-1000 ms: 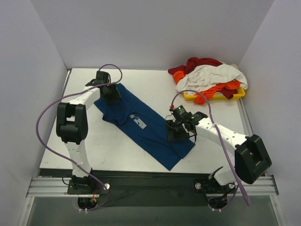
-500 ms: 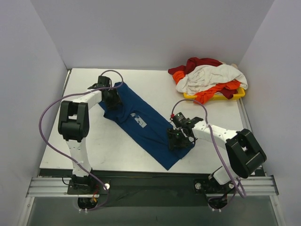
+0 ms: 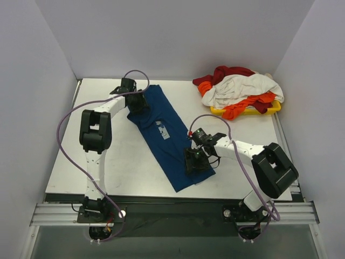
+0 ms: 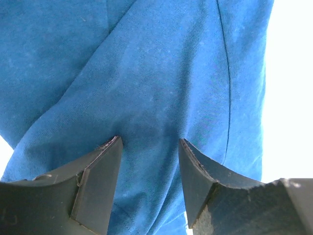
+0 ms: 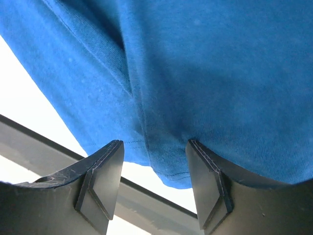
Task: Fold and stack the t-shirts
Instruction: Rotate the tshirt 90 degrees
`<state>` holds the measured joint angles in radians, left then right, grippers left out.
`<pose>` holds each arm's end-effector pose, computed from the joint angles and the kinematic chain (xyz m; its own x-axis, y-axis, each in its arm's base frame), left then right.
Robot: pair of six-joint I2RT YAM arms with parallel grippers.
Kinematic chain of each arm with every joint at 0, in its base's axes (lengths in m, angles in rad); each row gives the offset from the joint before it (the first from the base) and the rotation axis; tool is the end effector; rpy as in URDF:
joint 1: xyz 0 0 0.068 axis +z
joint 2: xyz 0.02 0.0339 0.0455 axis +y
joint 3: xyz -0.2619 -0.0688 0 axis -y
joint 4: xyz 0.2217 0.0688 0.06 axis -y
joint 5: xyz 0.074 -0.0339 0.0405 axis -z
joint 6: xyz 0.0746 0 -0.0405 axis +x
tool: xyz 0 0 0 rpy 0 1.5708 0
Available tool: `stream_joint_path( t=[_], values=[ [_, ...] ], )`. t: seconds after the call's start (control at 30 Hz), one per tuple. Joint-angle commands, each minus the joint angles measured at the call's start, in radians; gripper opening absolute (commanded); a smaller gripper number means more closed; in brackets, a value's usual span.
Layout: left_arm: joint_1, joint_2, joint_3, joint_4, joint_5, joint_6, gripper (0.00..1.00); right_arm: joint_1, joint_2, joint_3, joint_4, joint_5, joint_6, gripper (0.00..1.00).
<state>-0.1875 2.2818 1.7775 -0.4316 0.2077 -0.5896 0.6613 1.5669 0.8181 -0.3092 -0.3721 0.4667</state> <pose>0.4895 -0.1085 0.1390 -0.8257 -0.3971 -0.4006 -0.1884 0.8635 -0.4678 0.2143 0.2011 0.1434 -0.9349 -0.1964 -0.2956 -0.3272 0.7995 0.5037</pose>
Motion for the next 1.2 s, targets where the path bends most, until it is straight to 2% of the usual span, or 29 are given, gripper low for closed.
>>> stream_joint_path(
  t=[0.0,0.2,0.47,0.7,0.87,1.03,1.17],
  values=[
    [-0.026,0.096,0.055,-0.077,0.010,0.031,0.61,0.027,0.065,0.032,-0.054,-0.047,0.021,0.55],
    [-0.043,0.159,0.146,-0.130,0.045,0.051,0.61,0.093,0.137,0.105,-0.059,-0.060,0.066,0.54],
    [-0.066,0.277,0.365,-0.191,0.094,0.102,0.61,0.169,0.228,0.226,-0.059,-0.067,0.101,0.54],
    [-0.084,0.265,0.444,-0.191,0.124,0.123,0.64,0.190,0.211,0.323,-0.077,-0.068,0.095,0.55],
    [-0.089,0.102,0.361,-0.116,0.122,0.122,0.67,0.187,0.093,0.313,-0.140,-0.024,0.084,0.56],
    [-0.092,-0.082,0.252,-0.088,0.111,0.125,0.69,0.172,-0.008,0.219,-0.182,0.050,0.096,0.57],
    [-0.108,-0.299,0.050,-0.093,0.050,0.157,0.70,0.169,-0.060,0.150,-0.199,0.102,0.131,0.57]
  ],
)
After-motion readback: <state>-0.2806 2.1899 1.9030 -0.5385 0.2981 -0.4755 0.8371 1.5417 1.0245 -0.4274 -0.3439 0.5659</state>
